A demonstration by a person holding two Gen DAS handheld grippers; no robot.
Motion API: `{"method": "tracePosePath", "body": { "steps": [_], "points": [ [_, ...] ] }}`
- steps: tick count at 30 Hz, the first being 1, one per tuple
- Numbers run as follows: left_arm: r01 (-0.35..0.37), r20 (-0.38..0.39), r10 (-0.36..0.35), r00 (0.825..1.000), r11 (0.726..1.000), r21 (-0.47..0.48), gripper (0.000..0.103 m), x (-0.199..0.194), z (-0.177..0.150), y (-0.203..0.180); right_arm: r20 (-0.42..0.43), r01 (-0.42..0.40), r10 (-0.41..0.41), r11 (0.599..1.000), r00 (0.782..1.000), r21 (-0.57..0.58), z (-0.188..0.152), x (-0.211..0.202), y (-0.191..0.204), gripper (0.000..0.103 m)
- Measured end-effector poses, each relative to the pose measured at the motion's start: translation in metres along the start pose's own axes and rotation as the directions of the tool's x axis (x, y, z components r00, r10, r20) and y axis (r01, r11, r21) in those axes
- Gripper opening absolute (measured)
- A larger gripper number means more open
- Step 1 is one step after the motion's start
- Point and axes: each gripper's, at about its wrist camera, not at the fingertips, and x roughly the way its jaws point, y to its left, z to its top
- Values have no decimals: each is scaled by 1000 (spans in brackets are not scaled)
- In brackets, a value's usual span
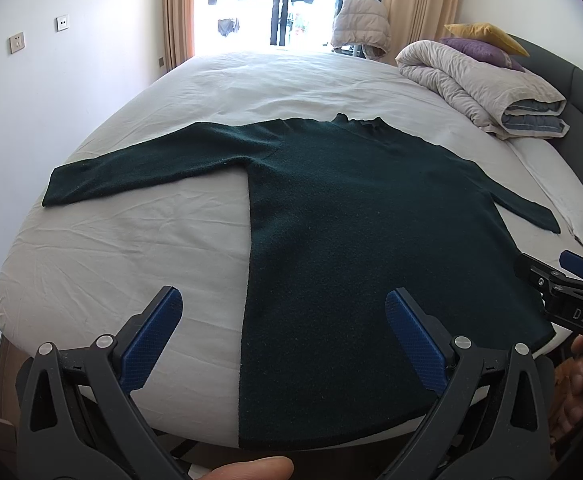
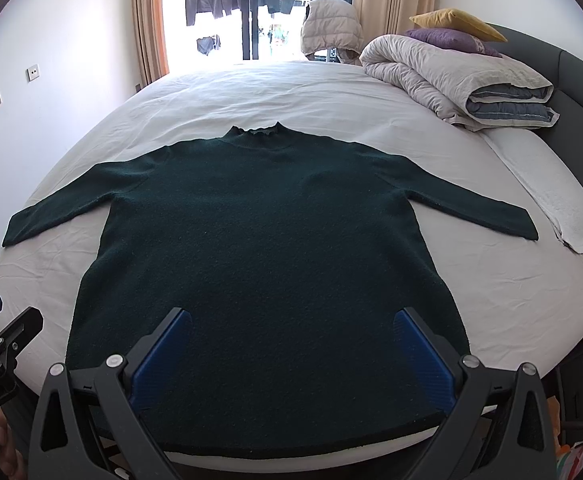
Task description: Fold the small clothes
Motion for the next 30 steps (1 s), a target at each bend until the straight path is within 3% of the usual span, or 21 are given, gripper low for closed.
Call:
{"method": "tracePosePath", "body": {
  "steps": [30],
  "points": [
    [2,-2,-2,1000,1000,-4,103,0,-1,0,-6,-1,1,1000,1000,-9,-1,0,8,103]
  ]
}}
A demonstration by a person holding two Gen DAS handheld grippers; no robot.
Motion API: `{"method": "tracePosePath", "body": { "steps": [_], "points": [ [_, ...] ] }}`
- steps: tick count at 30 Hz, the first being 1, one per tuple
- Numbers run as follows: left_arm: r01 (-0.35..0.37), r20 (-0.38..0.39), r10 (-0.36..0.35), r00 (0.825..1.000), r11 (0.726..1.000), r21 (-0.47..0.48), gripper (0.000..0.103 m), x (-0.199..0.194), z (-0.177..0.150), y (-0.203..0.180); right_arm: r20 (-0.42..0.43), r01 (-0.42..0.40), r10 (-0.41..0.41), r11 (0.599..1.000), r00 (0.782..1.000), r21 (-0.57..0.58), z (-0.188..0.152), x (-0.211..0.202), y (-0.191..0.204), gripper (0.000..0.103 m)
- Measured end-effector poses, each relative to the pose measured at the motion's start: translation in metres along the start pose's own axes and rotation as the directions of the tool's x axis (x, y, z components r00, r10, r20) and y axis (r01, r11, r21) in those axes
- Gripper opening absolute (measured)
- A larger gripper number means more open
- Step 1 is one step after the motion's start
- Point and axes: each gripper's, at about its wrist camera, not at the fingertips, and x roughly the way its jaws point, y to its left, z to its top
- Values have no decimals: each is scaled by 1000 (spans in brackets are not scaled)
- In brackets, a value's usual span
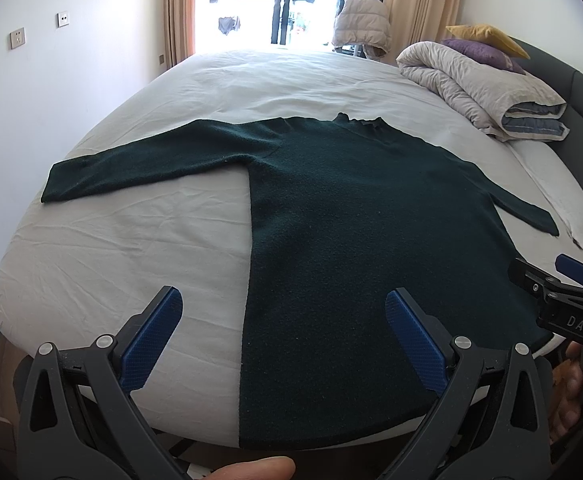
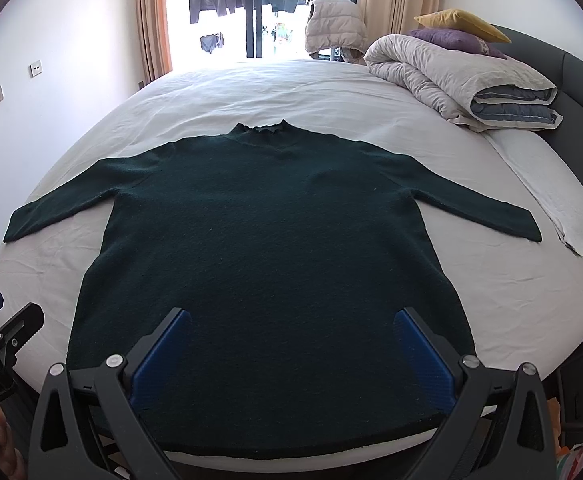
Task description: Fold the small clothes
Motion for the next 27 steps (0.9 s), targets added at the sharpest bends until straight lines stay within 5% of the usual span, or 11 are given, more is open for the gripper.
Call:
{"method": "tracePosePath", "body": {
  "steps": [27],
  "points": [
    [16,-1,-16,1000,999,-52,103,9,-6,11,-27,8,-8,1000,1000,-20,-2,8,10,103]
  ]
}}
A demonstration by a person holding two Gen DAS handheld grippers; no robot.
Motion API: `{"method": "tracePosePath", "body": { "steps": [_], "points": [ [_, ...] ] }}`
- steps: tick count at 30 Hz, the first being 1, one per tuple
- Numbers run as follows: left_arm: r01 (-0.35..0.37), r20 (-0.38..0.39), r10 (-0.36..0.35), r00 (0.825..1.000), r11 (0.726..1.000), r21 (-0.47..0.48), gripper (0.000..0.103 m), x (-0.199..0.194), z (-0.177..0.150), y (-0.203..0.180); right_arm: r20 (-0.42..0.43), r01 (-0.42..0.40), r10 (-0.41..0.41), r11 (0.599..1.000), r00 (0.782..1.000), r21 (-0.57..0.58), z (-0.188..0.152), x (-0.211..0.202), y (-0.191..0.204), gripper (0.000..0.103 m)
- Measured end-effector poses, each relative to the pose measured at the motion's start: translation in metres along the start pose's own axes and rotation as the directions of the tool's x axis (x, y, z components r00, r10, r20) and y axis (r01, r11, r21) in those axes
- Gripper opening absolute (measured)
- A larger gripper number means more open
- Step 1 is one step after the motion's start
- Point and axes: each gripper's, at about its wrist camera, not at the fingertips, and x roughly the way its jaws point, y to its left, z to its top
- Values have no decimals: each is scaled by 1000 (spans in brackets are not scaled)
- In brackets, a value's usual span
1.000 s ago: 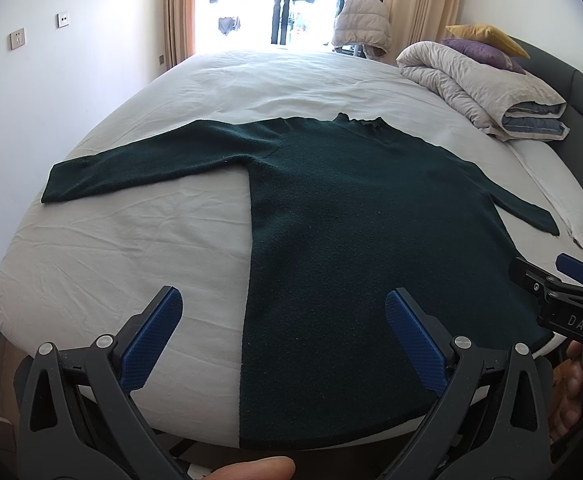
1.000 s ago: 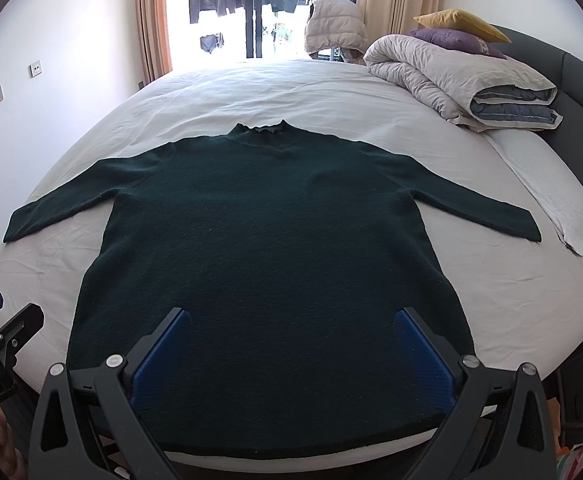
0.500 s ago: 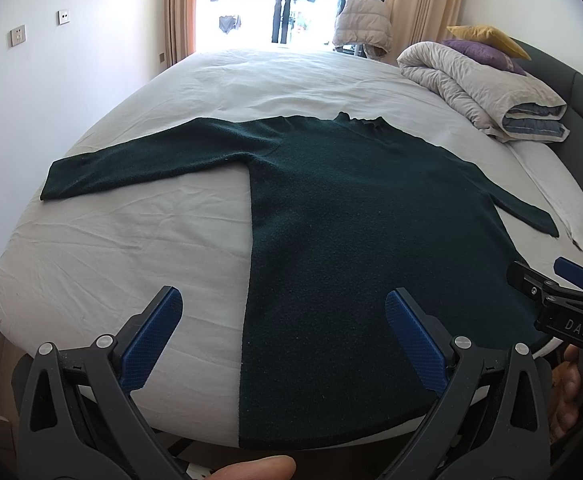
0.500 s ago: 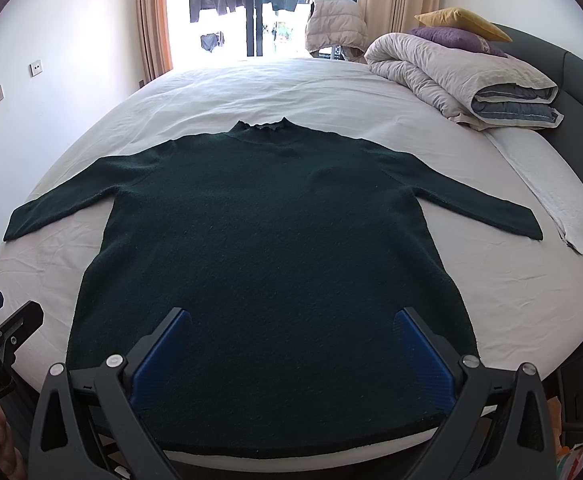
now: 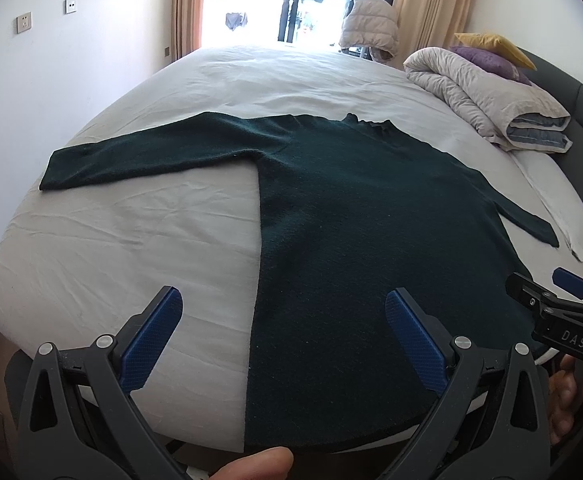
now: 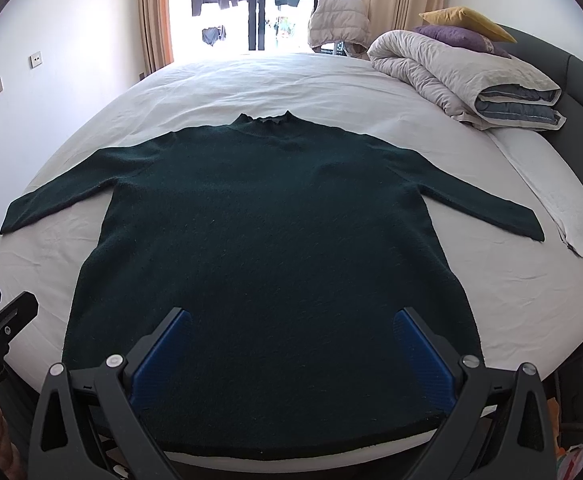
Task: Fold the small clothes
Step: 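Grasp the sweater sleeve cuff with the left gripper and lift it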
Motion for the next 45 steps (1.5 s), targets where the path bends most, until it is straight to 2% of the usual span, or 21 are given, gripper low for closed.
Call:
{"method": "tracePosePath", "body": {
  "steps": [2,6,9,13,14,16,18,21,23,25,29,31,34,35,36,38,39,40,41,43,45],
  "points": [
    [29,10,-28,1000,999,-27,103,2,2,9,-1,0,0,1000,1000,-2,1,1,1,103],
    [126,51,-119,992,978,-164,103,14,10,51,28,-25,24,1000,999,19,5,1,2,103],
    [235,120,-209,971,933,-272,103,28,23,94,72,-81,77,995,994,54,10,-3,2,103],
    [288,146,-249,958,857,-428,103,55,41,153,127,-173,161,980,979,94,18,-7,4,103],
    [322,165,-277,947,815,-481,103,63,45,172,137,-198,183,975,973,101,20,-7,5,103],
    [376,214,-312,926,702,-604,103,81,48,211,154,-240,221,964,963,112,24,-6,9,102],
    [408,259,-322,910,600,-688,102,99,50,243,161,-274,253,954,954,120,28,-3,14,101],
    [435,319,-308,896,473,-766,100,124,49,282,154,-305,286,944,946,122,34,4,24,93],
    [445,362,-266,893,404,-799,97,130,48,305,143,-310,294,944,945,115,38,11,31,92],
    [459,401,-226,888,357,-814,97,132,49,322,129,-318,303,941,944,113,41,18,36,92],
    [463,421,-198,885,291,-837,97,146,59,347,109,-338,325,933,939,127,45,31,44,88],
    [464,425,-189,885,275,-842,97,153,64,356,100,-349,338,927,936,134,46,35,47,87],
    [476,444,-177,878,235,-848,97,161,64,369,95,-357,347,925,933,126,46,37,52,86],
    [482,453,-170,875,229,-846,93,162,63,373,97,-358,348,926,932,122,46,37,53,86],
    [482,455,-164,875,225,-847,88,162,62,378,99,-359,348,926,932,118,46,37,53,86],
    [476,451,-159,878,213,-853,60,168,57,387,102,-358,348,926,932,122,45,38,52,86],
    [466,439,-162,884,209,-860,51,173,56,393,101,-359,348,925,932,127,45,39,50,86],
    [448,421,-166,892,203,-870,32,178,53,396,99,-360,349,924,932,132,44,40,50,86],
    [426,398,-168,902,197,-883,24,186,52,396,97,-360,349,923,932,137,43,41,49,86],
    [423,395,-171,902,184,-887,14,193,49,404,97,-358,347,923,933,142,42,42,47,85],
    [410,383,-159,910,212,-887,11,192,53,409,93,-356,345,923,934,146,41,44,45,84]
  ]
}}
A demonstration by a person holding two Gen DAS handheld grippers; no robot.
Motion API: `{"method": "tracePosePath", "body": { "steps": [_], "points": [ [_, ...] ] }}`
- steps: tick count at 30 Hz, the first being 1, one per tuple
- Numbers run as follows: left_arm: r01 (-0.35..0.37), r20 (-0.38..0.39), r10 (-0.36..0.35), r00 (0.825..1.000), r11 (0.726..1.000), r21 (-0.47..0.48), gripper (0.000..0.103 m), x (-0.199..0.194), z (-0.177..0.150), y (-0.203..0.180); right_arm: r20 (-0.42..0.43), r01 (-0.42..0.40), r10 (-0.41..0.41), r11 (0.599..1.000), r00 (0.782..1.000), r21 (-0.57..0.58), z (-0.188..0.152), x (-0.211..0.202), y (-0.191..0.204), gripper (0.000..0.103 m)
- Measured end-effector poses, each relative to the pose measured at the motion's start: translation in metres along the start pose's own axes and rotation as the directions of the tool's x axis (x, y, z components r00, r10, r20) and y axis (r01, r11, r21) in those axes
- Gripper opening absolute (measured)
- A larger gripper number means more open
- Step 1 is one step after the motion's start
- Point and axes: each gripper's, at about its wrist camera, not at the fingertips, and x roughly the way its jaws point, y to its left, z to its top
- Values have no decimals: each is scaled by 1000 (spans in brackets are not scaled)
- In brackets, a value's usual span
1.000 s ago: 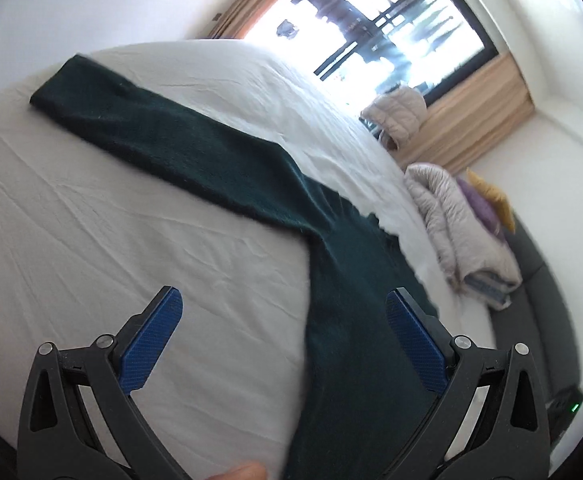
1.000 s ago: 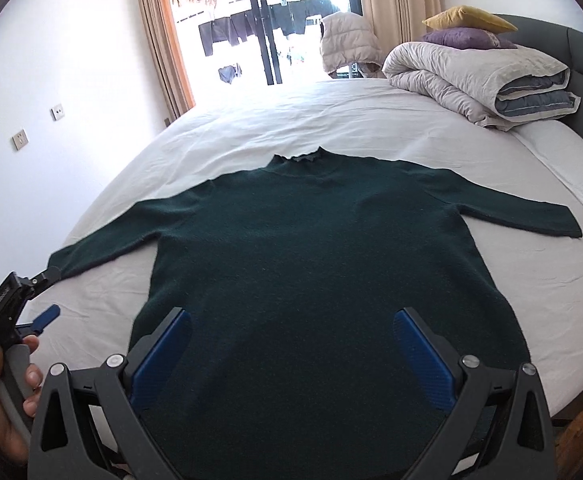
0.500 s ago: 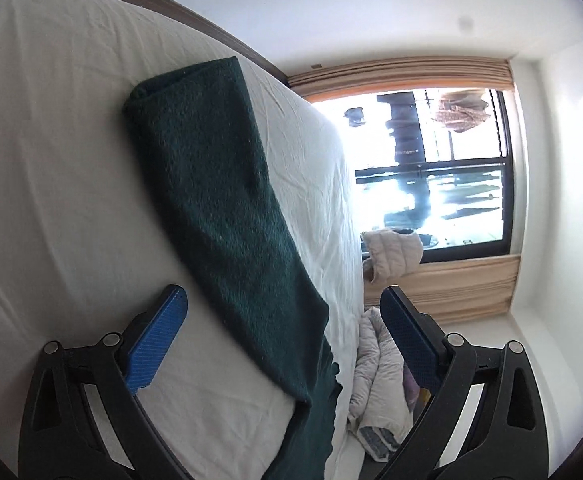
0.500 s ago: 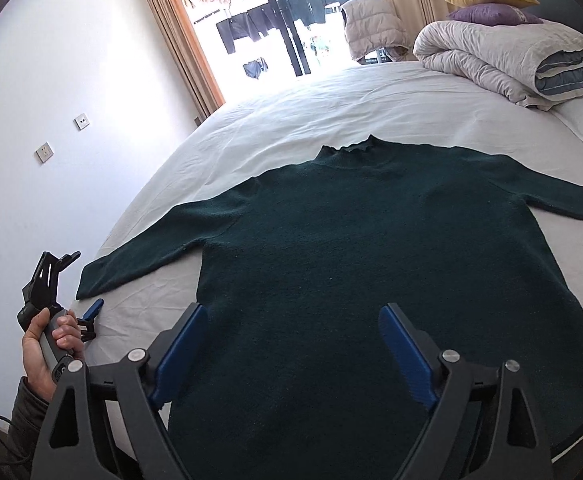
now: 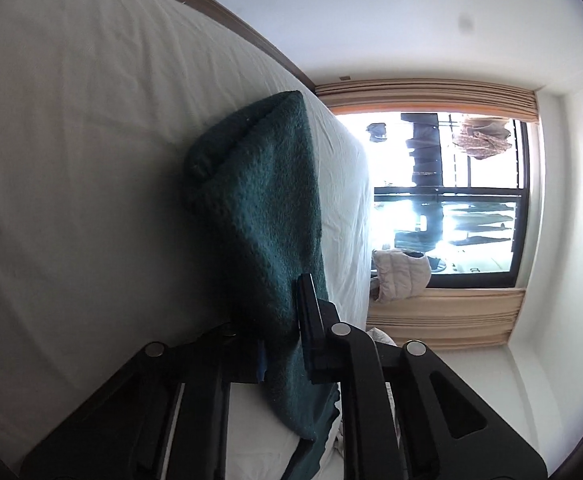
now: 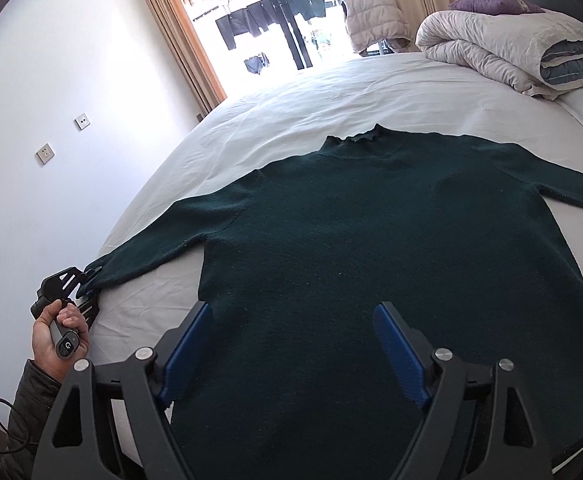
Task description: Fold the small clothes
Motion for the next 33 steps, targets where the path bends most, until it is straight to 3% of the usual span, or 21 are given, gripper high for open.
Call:
{"method": "tracePosePath", "body": {
  "steps": [4,6,8,10,11,13,14,15,17,18,20,21,23,26,28,30,33],
  "points": [
    [-54,36,49,998,990,129,9,5,0,-30,-2,4,-4,999,1000,34,-1,2,-16,82],
    [-81,45,72,996,967,241,8,13,-10,-58,-2,1,-1,998,1000,58,-2,2,-26,82],
    [-102,55,88,995,914,392,8,24,-34,-96,3,-3,3,997,1000,77,-1,2,-36,82],
    [-107,47,97,994,823,557,8,42,-70,-138,15,-3,1,996,1000,93,1,0,-48,82],
    [-106,39,105,994,762,639,8,55,-98,-157,19,-2,0,995,1000,100,3,-1,-54,82],
    [-112,33,143,989,590,800,8,79,-158,-193,32,-3,-1,993,999,119,9,-3,-67,82],
    [-117,32,181,983,482,868,8,93,-193,-207,39,-4,-1,992,999,129,12,-4,-74,82],
    [-123,40,229,973,357,926,8,111,-228,-213,43,-4,-2,990,999,139,16,-5,-82,82],
    [-124,85,287,954,121,985,8,130,-299,-203,51,-15,7,988,999,152,26,-5,-96,82],
    [-125,114,306,945,18,992,7,139,-323,-193,53,-22,13,988,998,155,32,-4,-103,82],
    [-143,181,309,934,-143,979,7,144,-377,-165,47,-40,33,987,998,154,41,-1,-113,82],
    [-141,196,310,930,-192,971,7,147,-388,-155,38,-57,52,985,998,161,47,4,-119,82],
    [-149,223,313,923,-245,958,7,151,-394,-136,12,-107,106,977,994,182,57,18,-128,82],
    [-172,253,283,925,-282,944,7,155,-412,-126,-43,-242,261,936,964,257,77,55,-137,87],
    [-191,270,253,929,-298,935,7,146,-415,-120,-107,-342,405,865,908,367,85,92,-137,88],
    [-201,276,233,932,-302,932,7,143,-428,-118,-153,-420,545,770,825,480,85,133,-130,88],
    [-205,270,200,942,-293,934,7,122,-420,-129,-184,-439,633,688,752,578,80,181,-112,88]
  ]
}}
